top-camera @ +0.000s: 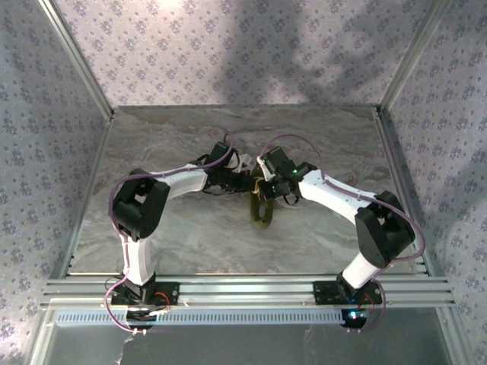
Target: Tie the shoes
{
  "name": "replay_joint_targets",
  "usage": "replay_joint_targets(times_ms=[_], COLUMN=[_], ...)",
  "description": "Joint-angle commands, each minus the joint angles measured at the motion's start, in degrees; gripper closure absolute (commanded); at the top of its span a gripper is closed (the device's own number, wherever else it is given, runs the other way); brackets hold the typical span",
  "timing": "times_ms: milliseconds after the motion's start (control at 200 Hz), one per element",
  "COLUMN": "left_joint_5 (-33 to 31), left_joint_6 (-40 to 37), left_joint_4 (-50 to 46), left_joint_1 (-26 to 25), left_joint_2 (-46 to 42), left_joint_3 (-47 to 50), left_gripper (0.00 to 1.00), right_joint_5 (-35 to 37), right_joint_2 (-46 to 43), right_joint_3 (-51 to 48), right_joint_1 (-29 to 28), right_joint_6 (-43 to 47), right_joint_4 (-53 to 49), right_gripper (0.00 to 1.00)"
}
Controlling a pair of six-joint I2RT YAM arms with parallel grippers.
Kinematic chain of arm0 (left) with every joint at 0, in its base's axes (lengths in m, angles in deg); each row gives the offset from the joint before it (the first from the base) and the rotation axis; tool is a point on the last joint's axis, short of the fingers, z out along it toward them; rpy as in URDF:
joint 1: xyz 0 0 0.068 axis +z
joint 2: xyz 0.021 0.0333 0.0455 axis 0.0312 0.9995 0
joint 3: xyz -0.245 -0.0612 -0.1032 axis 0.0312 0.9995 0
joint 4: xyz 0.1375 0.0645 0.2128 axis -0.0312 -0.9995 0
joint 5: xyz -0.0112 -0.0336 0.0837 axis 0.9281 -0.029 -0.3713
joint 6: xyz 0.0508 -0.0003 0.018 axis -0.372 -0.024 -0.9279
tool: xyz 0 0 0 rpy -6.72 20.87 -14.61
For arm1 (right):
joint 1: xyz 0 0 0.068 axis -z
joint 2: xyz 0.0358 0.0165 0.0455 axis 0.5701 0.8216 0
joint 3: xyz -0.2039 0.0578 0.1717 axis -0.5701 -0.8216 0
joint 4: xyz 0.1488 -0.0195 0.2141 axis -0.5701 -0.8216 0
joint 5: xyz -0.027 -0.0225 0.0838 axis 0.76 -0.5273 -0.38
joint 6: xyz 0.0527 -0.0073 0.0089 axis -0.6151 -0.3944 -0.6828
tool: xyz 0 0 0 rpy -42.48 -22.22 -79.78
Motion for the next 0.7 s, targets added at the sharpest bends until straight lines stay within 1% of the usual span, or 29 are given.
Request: replay_joint_targets(times_ms=[0, 130, 260, 385, 495, 530, 630, 695], left_joint_5=[1.08, 1.12, 1.23, 1.35, 1.41, 1.41, 1.41, 1.3], left_joint_6=[-0.89, -0.91, -0.89, -0.8, -0.91, -0.89, -0.89, -0.89], left_joint_4=[-0.14, -0.14, -0.06, -0.06, -0.23, -0.23, -0.23, -0.23], left_joint_1=[-0.04, -0.02, -0.04, -0.07, -0.02, -0.01, -0.06, -0.03], left_joint_2=[0.48, 0.47, 0.57, 0.57, 0.6, 0.57, 0.6, 0.52], left_joint_3=[-1.1, -1.14, -1.14, -1.23, -1.26, -1.3, -1.28, -1.15], left_gripper=[1.0, 1.0, 1.0, 1.0, 1.0, 1.0, 1.0, 1.0], right_joint_5=[-1.47, -2.93, -2.85, -2.57, -3.77, -3.82, -2.49, -1.11], right_joint_2=[-1.65, -1.66, -0.51, 0.62, 0.22, 0.0, -1.26, -2.33], right_joint_3=[2.02, 1.44, 1.2, 1.37, 1.34, 1.3, 0.89, 0.3], right_joint_1=[-0.46, -0.66, -0.97, -1.29, -1.24, -1.28, -1.1, -0.9], right_joint_6=[-1.18, -1.39, -1.54, -1.23, -1.18, -1.19, -1.19, -1.34], right_joint_4=[-2.83, -2.9, -2.94, -3.12, -2.77, -2.78, -2.34, -1.73], right_gripper=[0.97, 0.97, 0.95, 0.89, 0.76, 0.75, 0.74, 0.76])
